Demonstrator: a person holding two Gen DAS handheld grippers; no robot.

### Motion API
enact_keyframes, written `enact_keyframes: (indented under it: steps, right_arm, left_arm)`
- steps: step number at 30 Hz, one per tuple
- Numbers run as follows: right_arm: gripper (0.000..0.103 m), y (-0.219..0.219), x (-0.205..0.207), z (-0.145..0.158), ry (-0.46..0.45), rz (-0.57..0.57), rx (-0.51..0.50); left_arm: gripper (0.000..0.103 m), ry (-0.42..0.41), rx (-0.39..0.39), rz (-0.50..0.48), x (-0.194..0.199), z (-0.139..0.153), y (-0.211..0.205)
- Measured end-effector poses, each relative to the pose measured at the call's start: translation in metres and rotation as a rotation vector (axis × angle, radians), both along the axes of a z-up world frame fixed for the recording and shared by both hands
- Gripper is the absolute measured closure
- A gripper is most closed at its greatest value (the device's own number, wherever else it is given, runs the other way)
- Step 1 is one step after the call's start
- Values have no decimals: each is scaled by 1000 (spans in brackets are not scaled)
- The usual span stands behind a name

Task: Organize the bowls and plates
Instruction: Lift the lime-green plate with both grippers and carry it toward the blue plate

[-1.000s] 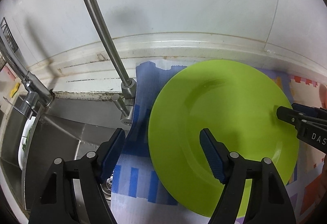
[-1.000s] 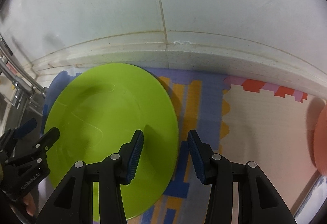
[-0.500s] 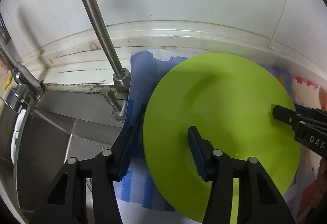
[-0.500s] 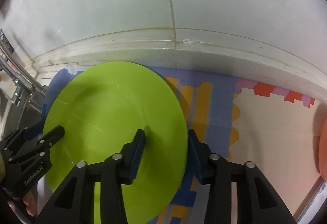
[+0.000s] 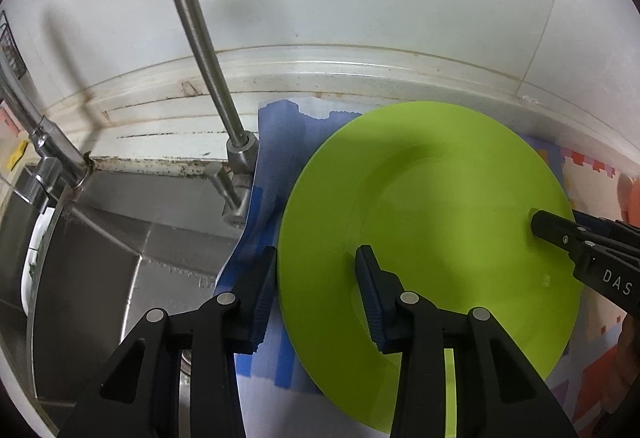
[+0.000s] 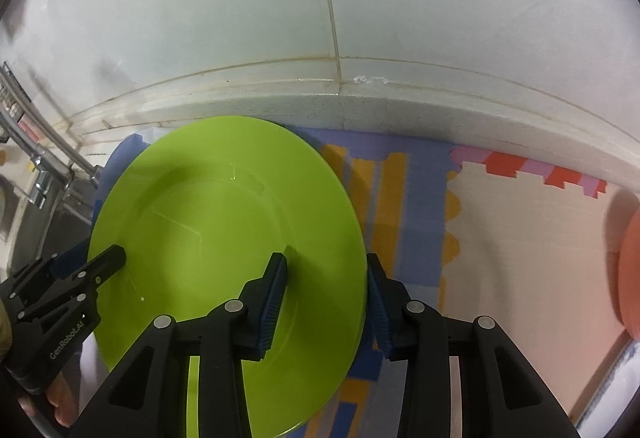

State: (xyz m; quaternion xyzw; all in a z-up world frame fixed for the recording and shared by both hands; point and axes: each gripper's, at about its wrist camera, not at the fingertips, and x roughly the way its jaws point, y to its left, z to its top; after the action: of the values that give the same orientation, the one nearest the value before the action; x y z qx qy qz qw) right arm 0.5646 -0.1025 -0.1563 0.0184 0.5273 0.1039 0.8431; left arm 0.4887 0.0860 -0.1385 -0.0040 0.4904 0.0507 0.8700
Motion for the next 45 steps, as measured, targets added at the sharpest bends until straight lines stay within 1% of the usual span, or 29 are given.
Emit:
enact_keyframes:
  steps: [8, 18, 26, 30, 38, 45]
  right_arm:
    - [63, -1, -28, 30, -32, -16, -19]
    - [63, -9, -82, 73, -97, -25, -58]
    - [63, -16, -136, 99, -119, -24, -65]
    - [63, -17, -161, 105, -120, -25, -85]
    - [63, -25, -210, 103, -87, -56, -95]
    - [62, -31, -246, 100, -77, -102, -107]
  left_arm:
    - [64, -26, -22, 0, -27, 24, -5]
    - [64, -78, -73, -12, -81, 58, -16]
    - [64, -111, -61, -33, -131, 78, -20]
    - [64, -102, -68, -47, -155, 82, -24]
    - [64, -80, -77, -77, -194, 80, -33]
    - [64, -47, -80, -140, -226, 75, -38]
